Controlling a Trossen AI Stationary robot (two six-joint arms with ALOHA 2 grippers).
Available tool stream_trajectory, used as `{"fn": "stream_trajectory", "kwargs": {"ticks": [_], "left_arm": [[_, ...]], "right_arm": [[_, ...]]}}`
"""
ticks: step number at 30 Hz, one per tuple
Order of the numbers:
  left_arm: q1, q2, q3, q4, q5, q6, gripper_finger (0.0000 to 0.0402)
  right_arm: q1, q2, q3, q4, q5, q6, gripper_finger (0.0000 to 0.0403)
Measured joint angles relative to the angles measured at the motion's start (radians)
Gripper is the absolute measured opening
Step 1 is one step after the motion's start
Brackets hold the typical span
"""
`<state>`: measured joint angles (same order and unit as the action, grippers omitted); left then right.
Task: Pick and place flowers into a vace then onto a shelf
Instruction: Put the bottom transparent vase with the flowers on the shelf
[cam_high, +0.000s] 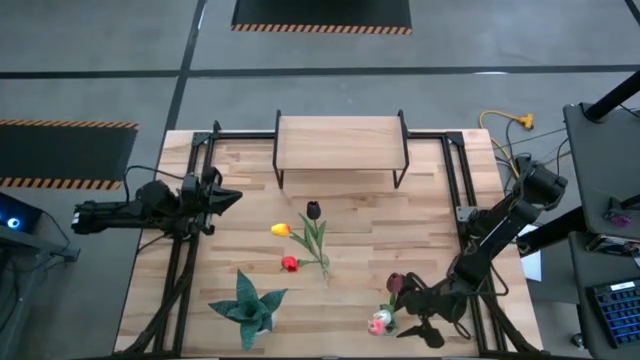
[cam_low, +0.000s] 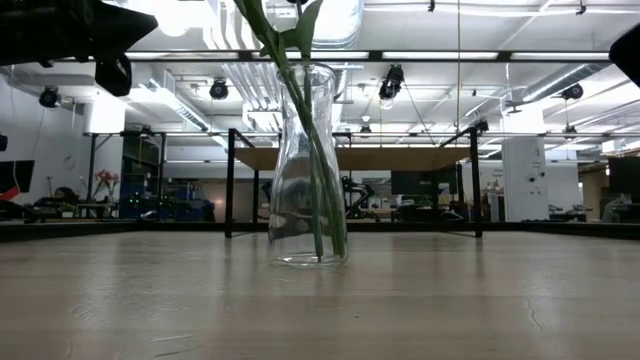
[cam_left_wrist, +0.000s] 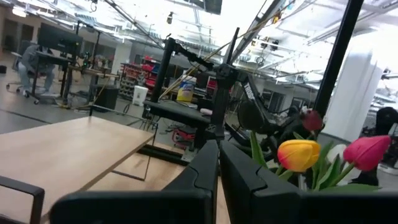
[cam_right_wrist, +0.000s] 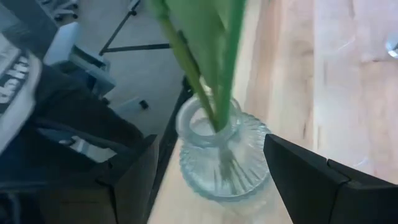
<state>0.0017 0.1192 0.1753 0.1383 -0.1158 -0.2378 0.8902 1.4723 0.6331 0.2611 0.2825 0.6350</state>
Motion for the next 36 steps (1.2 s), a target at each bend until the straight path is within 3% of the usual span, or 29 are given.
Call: {"fn": "stream_trajectory", "kwargs": {"ticks": [13,36], "left_arm": [[0.000,0.000,0.000,0.000,0.000,-0.008,0.0000],[0.000,0.000,0.000,0.001,0.000,-0.008,0.0000]], "right_arm": [[-0.008,0.039,0.002,0.067,0.137,-0.068,0.0280],[-0.007,0.087,0.001,0.150,0.126,-0.112,0.0187]]}}
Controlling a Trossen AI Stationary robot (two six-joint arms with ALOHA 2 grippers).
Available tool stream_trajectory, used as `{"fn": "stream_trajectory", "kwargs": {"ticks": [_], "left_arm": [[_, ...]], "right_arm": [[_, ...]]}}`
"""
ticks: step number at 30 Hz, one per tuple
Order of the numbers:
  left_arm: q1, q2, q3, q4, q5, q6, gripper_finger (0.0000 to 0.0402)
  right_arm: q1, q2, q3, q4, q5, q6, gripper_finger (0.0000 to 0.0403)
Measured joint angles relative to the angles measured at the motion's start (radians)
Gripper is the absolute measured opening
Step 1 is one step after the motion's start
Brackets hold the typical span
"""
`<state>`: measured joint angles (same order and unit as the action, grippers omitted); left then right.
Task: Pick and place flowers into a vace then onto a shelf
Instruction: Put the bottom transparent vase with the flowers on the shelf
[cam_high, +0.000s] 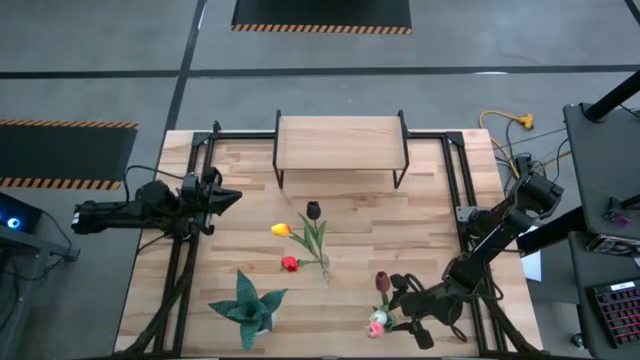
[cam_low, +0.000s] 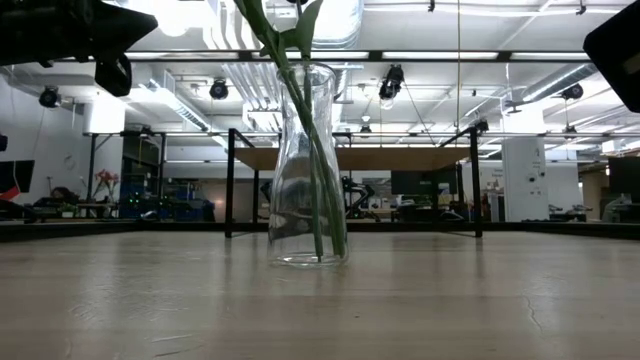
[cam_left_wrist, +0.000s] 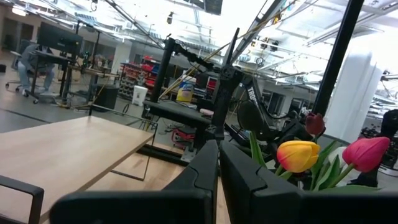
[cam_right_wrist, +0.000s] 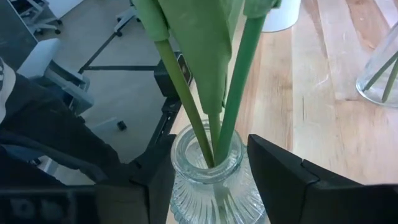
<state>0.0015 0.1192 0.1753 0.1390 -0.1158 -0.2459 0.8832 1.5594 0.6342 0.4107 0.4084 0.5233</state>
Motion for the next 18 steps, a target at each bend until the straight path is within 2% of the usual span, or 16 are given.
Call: {"fn": "stream_trajectory", "kwargs": {"ticks": [5,12,18], "left_arm": [[0.000,0.000,0.000,0.000,0.000,0.000,0.0000],[0.000,0.000,0.000,0.000,0.000,0.000,0.0000],[0.000,0.000,0.000,0.000,0.000,0.000,0.0000]], "right_arm": [[0.000,0.000,0.000,0.001,0.001,-0.001,0.0165],[-0.001,-0.003,0.000,0.005,0.003,0.000,0.0111],[-0.005,-0.026,-0.001,-0.017,0.014,0.000,0.0111]]}}
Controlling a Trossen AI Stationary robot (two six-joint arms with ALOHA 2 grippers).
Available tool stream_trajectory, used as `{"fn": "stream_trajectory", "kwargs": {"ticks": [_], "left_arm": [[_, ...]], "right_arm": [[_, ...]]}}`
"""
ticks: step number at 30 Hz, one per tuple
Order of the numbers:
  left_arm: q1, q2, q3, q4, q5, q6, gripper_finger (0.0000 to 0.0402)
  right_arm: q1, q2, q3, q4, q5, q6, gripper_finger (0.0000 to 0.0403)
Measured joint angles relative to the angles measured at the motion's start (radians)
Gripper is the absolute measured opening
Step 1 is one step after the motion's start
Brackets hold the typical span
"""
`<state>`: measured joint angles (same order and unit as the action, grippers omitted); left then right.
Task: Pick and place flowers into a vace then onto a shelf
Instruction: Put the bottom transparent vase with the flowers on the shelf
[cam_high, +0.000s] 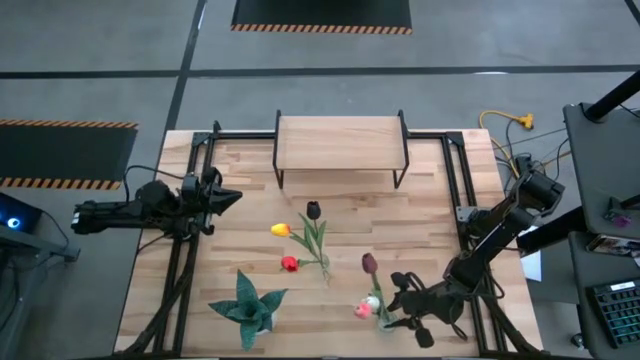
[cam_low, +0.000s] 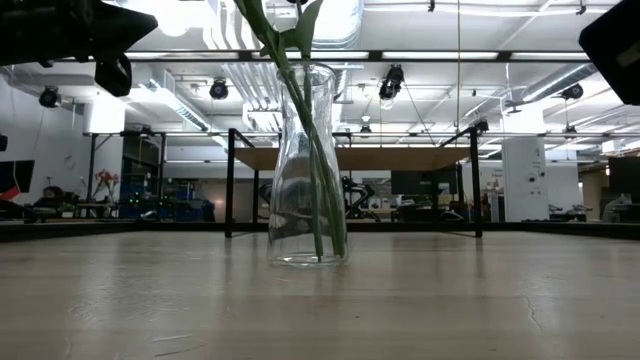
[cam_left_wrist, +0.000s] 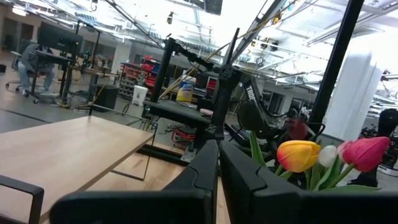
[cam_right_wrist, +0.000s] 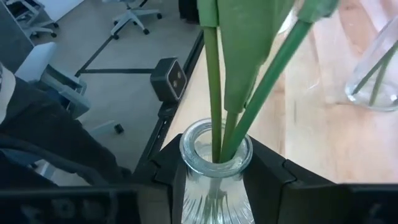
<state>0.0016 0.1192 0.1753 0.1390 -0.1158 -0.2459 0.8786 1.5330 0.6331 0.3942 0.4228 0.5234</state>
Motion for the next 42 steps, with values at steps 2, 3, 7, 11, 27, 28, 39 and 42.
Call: {"fn": "stream_trajectory", "kwargs": {"ticks": [2,3,7,11,27,28,39,42], "left_arm": [[0.000,0.000,0.000,0.000,0.000,0.000,0.0000],[0.000,0.000,0.000,0.000,0.000,0.000,0.0000],[0.000,0.000,0.000,0.000,0.000,0.000,0.0000],[0.000,0.000,0.000,0.000,0.000,0.000,0.0000],[0.000,0.000,0.000,0.000,0.001,0.000,0.0000],[0.000,0.000,0.000,0.000,0.001,0.000,0.0000],[0.000,0.000,0.000,0.000,0.001,0.000,0.0000],[0.000,0.000,0.000,0.000,0.001,0.000,0.0000]], "right_arm": [[-0.007,-0.019,0.000,-0.020,0.004,-0.007,0.0111],[-0.013,-0.031,0.000,-0.038,0.016,-0.007,0.0111],[-0.049,-0.113,0.000,-0.132,0.053,-0.039,0.0111],[-0.106,-0.250,0.000,-0.206,0.126,-0.066,0.0111],[-0.637,-0.632,0.065,-0.328,0.251,-0.326,0.0111],[-0.686,-0.628,0.087,-0.372,0.243,-0.322,0.0111],[-1.091,-0.526,0.230,-0.534,0.158,-0.321,0.0111],[-1.163,-0.481,0.252,-0.536,0.132,-0.321,0.0111]]}}
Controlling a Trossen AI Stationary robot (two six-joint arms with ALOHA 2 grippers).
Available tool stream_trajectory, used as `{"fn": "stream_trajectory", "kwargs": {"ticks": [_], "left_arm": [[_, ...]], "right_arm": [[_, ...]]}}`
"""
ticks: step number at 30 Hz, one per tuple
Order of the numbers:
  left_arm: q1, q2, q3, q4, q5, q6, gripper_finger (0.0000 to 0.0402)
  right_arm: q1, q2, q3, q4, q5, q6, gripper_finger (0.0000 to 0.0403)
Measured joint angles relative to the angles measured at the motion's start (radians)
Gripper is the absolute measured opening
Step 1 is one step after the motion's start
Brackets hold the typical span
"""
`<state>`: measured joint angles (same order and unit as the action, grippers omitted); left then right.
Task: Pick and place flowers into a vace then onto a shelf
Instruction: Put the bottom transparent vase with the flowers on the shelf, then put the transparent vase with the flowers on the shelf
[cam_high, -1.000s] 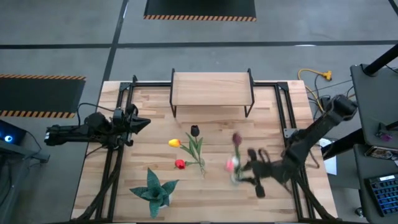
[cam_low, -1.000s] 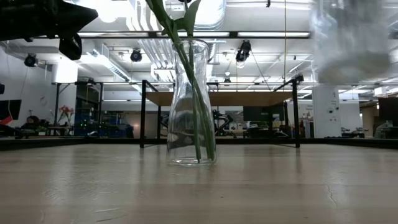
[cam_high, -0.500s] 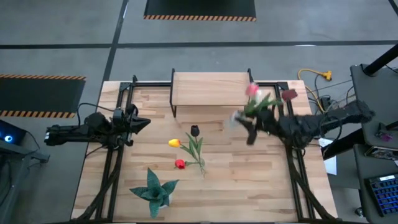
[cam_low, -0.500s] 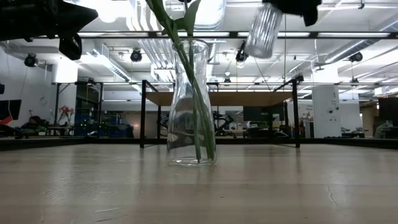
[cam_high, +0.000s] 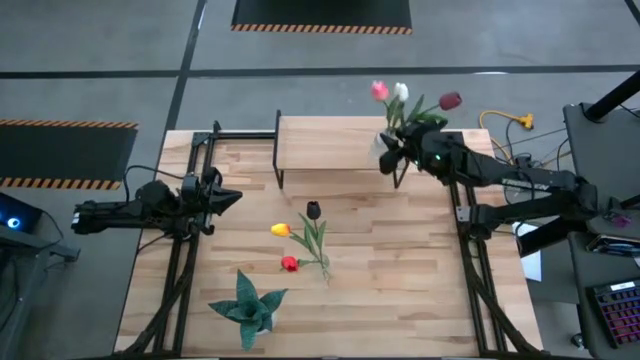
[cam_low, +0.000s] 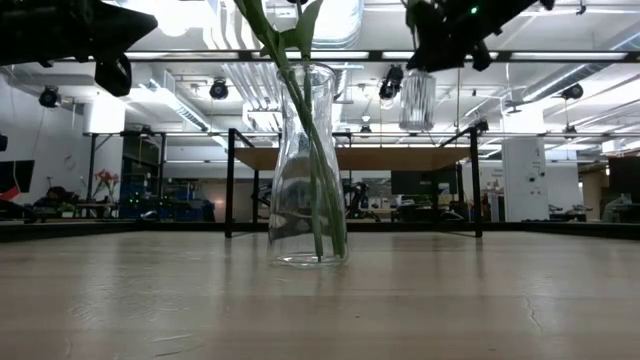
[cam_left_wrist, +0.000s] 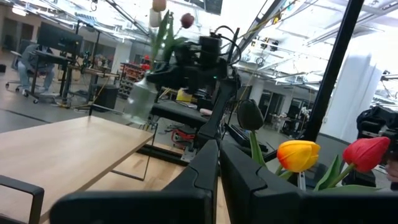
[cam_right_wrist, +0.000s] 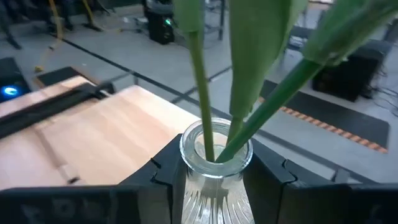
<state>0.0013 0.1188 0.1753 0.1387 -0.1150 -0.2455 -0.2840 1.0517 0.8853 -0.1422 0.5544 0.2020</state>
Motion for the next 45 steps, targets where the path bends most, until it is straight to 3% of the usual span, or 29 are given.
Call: {"fn": "stream_trajectory", "kwargs": {"ticks": [8,12,21,29,39,45], "left_arm": [[0.000,0.000,0.000,0.000,0.000,0.000,0.0000],[0.000,0.000,0.000,0.000,0.000,0.000,0.0000],[0.000,0.000,0.000,0.000,0.000,0.000,0.0000],[0.000,0.000,0.000,0.000,0.000,0.000,0.0000],[0.000,0.000,0.000,0.000,0.000,0.000,0.0000],[0.000,0.000,0.000,0.000,0.000,0.000,0.0000]], "right_arm": [[-0.131,0.132,0.061,0.003,-0.038,-0.025,0.0111],[-0.188,0.184,0.074,0.003,-0.108,0.028,0.0111],[-0.197,0.214,0.075,0.052,-0.113,0.028,0.0112],[-0.199,0.213,0.075,0.052,-0.110,0.022,0.0155],[-0.199,0.208,0.075,0.049,-0.111,0.023,0.0168],[-0.198,0.195,0.075,0.047,-0.111,0.027,0.0237]]}}
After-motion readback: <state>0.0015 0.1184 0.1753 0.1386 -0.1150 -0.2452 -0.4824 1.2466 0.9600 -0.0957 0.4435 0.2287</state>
